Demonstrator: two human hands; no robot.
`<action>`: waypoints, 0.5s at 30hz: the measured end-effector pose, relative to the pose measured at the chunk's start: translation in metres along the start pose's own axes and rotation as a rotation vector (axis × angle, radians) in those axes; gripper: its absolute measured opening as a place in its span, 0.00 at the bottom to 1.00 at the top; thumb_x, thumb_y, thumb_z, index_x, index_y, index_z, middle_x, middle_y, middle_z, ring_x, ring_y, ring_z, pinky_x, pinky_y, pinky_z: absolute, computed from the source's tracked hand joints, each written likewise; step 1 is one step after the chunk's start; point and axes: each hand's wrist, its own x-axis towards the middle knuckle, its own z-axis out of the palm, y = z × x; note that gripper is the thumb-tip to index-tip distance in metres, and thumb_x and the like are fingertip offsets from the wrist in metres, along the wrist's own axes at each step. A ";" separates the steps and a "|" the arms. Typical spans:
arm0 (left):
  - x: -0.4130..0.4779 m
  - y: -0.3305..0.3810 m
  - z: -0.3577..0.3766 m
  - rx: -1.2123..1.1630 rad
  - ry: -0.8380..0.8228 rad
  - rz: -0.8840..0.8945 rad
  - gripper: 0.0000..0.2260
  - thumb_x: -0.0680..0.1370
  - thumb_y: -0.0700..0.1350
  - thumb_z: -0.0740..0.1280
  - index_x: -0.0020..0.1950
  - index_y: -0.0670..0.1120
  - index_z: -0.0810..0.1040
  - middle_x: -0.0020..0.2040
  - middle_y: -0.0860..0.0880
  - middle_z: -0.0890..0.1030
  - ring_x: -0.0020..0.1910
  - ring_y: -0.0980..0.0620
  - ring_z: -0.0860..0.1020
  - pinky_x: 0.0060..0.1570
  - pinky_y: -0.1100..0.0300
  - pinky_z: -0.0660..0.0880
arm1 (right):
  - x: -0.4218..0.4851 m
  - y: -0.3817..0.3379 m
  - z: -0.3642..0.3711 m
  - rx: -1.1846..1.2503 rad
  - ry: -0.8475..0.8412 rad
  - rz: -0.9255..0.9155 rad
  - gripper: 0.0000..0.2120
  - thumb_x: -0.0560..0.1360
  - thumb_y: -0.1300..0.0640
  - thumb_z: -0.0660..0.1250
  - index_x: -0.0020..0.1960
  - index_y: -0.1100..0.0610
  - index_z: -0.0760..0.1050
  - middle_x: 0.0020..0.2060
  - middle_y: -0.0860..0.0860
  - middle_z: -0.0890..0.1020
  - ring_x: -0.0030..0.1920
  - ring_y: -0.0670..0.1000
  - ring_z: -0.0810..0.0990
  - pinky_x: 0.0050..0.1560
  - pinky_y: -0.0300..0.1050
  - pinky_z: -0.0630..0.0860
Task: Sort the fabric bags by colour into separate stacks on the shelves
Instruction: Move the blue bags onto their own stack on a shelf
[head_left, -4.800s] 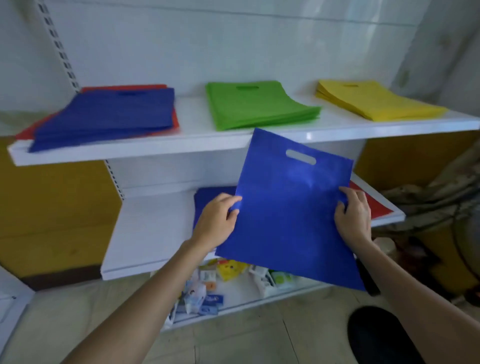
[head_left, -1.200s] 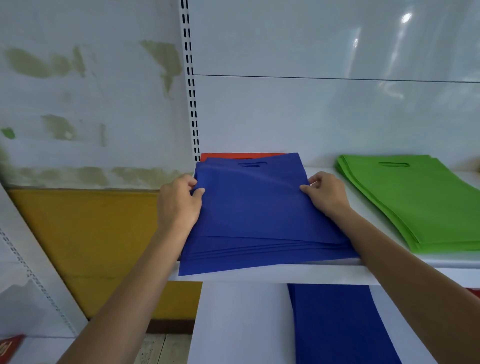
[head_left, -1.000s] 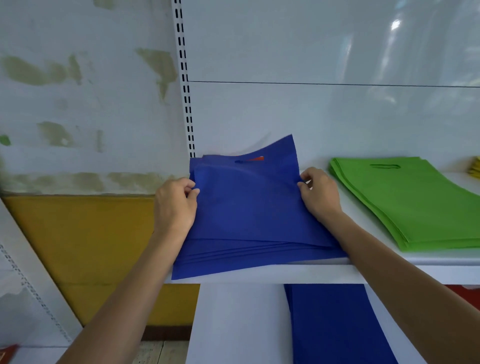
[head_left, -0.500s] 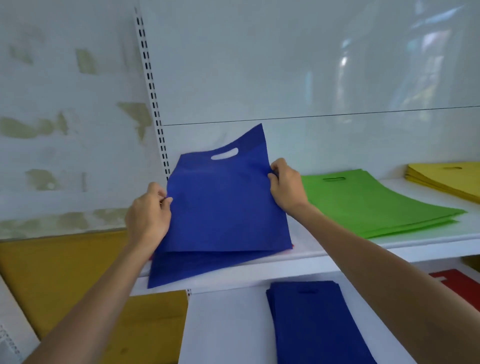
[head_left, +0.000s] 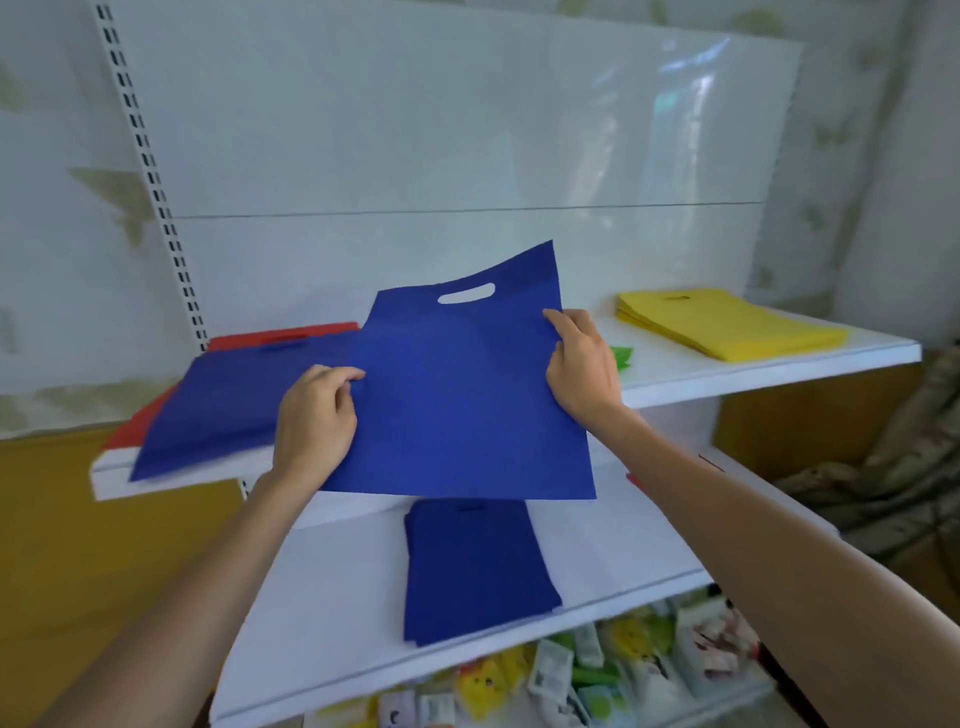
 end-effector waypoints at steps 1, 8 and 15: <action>-0.012 0.010 0.008 -0.018 -0.028 -0.007 0.13 0.79 0.35 0.59 0.59 0.40 0.78 0.57 0.42 0.78 0.54 0.44 0.76 0.52 0.57 0.71 | -0.012 0.012 -0.009 -0.009 -0.007 0.017 0.23 0.76 0.69 0.54 0.70 0.61 0.65 0.67 0.56 0.68 0.57 0.60 0.74 0.54 0.53 0.73; -0.100 0.066 0.073 -0.160 -0.256 -0.008 0.13 0.77 0.36 0.60 0.60 0.42 0.78 0.58 0.44 0.77 0.51 0.45 0.76 0.53 0.56 0.71 | -0.108 0.102 -0.066 -0.095 -0.062 0.194 0.20 0.77 0.65 0.55 0.69 0.62 0.66 0.65 0.55 0.69 0.55 0.60 0.76 0.54 0.57 0.74; -0.187 0.078 0.139 -0.225 -0.474 -0.017 0.13 0.78 0.37 0.61 0.60 0.42 0.77 0.57 0.46 0.77 0.55 0.48 0.75 0.51 0.64 0.67 | -0.201 0.169 -0.071 -0.145 -0.173 0.410 0.19 0.78 0.64 0.55 0.69 0.61 0.65 0.65 0.54 0.69 0.59 0.57 0.73 0.55 0.50 0.73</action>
